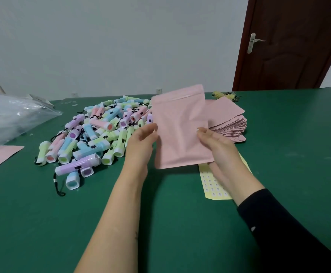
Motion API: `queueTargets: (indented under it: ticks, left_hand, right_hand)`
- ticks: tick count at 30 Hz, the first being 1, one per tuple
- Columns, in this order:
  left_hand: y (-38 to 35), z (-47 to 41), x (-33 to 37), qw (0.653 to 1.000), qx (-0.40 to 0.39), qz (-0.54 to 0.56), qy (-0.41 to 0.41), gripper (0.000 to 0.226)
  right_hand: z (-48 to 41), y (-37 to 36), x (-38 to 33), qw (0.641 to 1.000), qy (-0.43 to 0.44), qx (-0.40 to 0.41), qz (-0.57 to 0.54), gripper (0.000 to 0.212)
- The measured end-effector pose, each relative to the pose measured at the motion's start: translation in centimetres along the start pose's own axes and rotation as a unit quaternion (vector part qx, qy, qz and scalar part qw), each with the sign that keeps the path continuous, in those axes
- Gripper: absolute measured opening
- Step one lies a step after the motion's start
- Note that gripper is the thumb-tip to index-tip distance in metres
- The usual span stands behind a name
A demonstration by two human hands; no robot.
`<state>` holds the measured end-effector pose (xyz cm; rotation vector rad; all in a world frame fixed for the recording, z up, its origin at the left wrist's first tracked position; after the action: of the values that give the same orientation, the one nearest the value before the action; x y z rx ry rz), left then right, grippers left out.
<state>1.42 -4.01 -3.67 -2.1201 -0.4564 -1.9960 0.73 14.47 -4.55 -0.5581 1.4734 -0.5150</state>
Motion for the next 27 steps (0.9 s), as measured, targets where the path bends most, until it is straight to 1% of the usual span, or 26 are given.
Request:
queueTargets:
  ticks: [1, 3, 4, 5, 7, 8, 10, 12, 14, 16, 17, 19, 21, 22, 24, 27]
  left_hand:
    - [-0.1, 0.2, 0.2, 0.999, 0.008, -0.041, -0.028, 0.025]
    - [-0.6, 0.7, 0.7, 0.995, -0.003, -0.069, -0.078, 0.022]
    - [-1.0, 1.0, 0.9, 0.994, -0.029, -0.062, -0.086, 0.02]
    - [-1.6, 1.3, 1.0, 0.993, -0.067, -0.048, -0.082, 0.025]
    - [-2.9, 1.8, 1.1, 0.987, -0.155, 0.011, -0.051, 0.04]
    - [-3.3, 2.1, 1.3, 0.98, -0.192, 0.048, -0.035, 0.041]
    - [-3.6, 2.7, 1.9, 0.965, -0.24, 0.099, -0.026, 0.039]
    - [-3.4, 2.7, 1.8, 0.949, -0.275, 0.156, -0.018, 0.051]
    - [-2.9, 2.3, 1.3, 0.93, -0.276, 0.241, 0.011, 0.059]
    - [-2.5, 2.0, 1.1, 0.91, -0.28, 0.302, 0.033, 0.065]
    - [-2.4, 2.0, 1.1, 0.902, -0.284, 0.322, 0.042, 0.066]
    - [-2.2, 1.8, 0.9, 0.893, -0.283, 0.345, 0.058, 0.066]
    - [-1.9, 1.8, 0.9, 0.887, -0.282, 0.36, 0.064, 0.059]
    - [-1.8, 1.9, 0.8, 0.888, -0.284, 0.357, 0.063, 0.056]
    - [-1.7, 2.0, 0.4, 0.9, -0.288, 0.319, 0.07, 0.052]
    - [-1.9, 2.4, 0.0, 0.899, -0.319, 0.279, 0.11, 0.053]
  right_hand:
    - [0.0, 0.1, -0.4, 0.999, 0.032, 0.015, 0.011, 0.011]
    - [0.3, 0.2, -1.3, 0.99, 0.113, 0.024, 0.084, 0.012]
    - [0.6, -0.1, -1.7, 0.979, 0.152, 0.013, 0.132, 0.012]
    - [1.0, -0.6, -1.9, 0.967, 0.182, -0.008, 0.175, 0.013]
    - [1.9, -1.9, -1.7, 0.948, 0.207, -0.065, 0.231, 0.018]
    - [2.3, -2.6, -1.5, 0.941, 0.209, -0.1, 0.248, 0.021]
    - [3.1, -3.8, -0.8, 0.93, 0.198, -0.171, 0.258, 0.027]
    - [3.7, -4.5, -0.3, 0.926, 0.165, -0.221, 0.256, 0.028]
    - [4.0, -4.8, -0.1, 0.927, 0.125, -0.254, 0.247, 0.024]
    - [4.2, -5.0, -0.1, 0.934, 0.091, -0.275, 0.21, 0.016]
    - [4.0, -4.9, -0.2, 0.944, 0.084, -0.262, 0.18, 0.016]
    - [3.2, -4.0, -0.9, 0.969, 0.1, -0.18, 0.135, 0.02]
    - [2.2, -2.5, -1.9, 0.979, 0.127, -0.083, 0.136, 0.019]
    - [1.9, -1.8, -2.5, 0.979, 0.129, -0.055, 0.148, 0.018]
    - [1.2, -0.7, -3.2, 0.978, 0.117, -0.03, 0.171, 0.017]
    - [0.5, 0.3, -3.5, 0.974, 0.088, -0.03, 0.207, 0.014]
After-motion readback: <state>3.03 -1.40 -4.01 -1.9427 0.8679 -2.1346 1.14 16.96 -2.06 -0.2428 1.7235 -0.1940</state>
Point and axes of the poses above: each hand's wrist, its own z-axis away from the middle knuckle, its own y-axis out of the back of the hand, x = y × z, the point moved 4 cm from there along -z, towards the middle knuckle, and after that the axes turned 9 degrees about -z, right-handed, at the moved point
